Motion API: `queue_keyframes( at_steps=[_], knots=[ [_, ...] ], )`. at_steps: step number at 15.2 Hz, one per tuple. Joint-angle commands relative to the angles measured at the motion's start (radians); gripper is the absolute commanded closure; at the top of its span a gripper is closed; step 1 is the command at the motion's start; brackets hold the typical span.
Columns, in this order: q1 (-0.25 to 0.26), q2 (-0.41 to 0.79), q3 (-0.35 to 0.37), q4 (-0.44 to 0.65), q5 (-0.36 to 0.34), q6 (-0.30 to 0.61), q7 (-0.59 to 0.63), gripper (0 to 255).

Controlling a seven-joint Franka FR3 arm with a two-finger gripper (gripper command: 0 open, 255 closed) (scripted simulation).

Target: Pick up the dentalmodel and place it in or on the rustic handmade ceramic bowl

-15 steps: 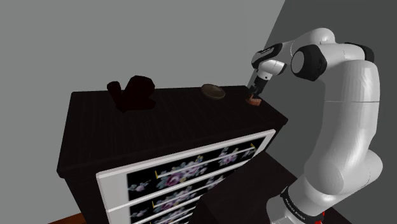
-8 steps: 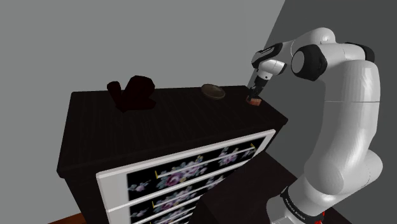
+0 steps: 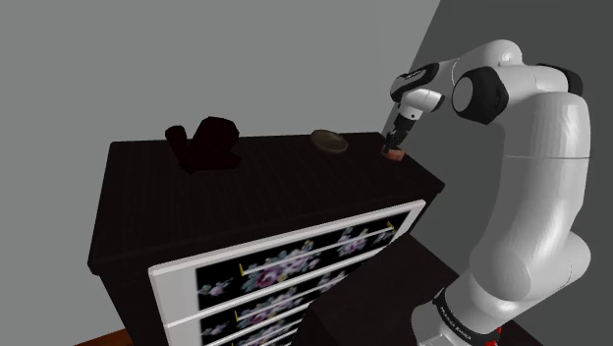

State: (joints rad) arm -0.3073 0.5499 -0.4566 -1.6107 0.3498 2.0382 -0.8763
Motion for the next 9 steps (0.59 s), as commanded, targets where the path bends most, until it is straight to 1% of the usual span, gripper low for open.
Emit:
queue_keyframes(
  at_steps=[1, 9],
  knots=[
    [0.001, -0.01, -0.004, 0.011, -0.006, -0.02, 0.005, 255],
    [0.005, -0.051, -0.017, 0.059, -0.031, -0.104, 0.025, 255]
  ],
)
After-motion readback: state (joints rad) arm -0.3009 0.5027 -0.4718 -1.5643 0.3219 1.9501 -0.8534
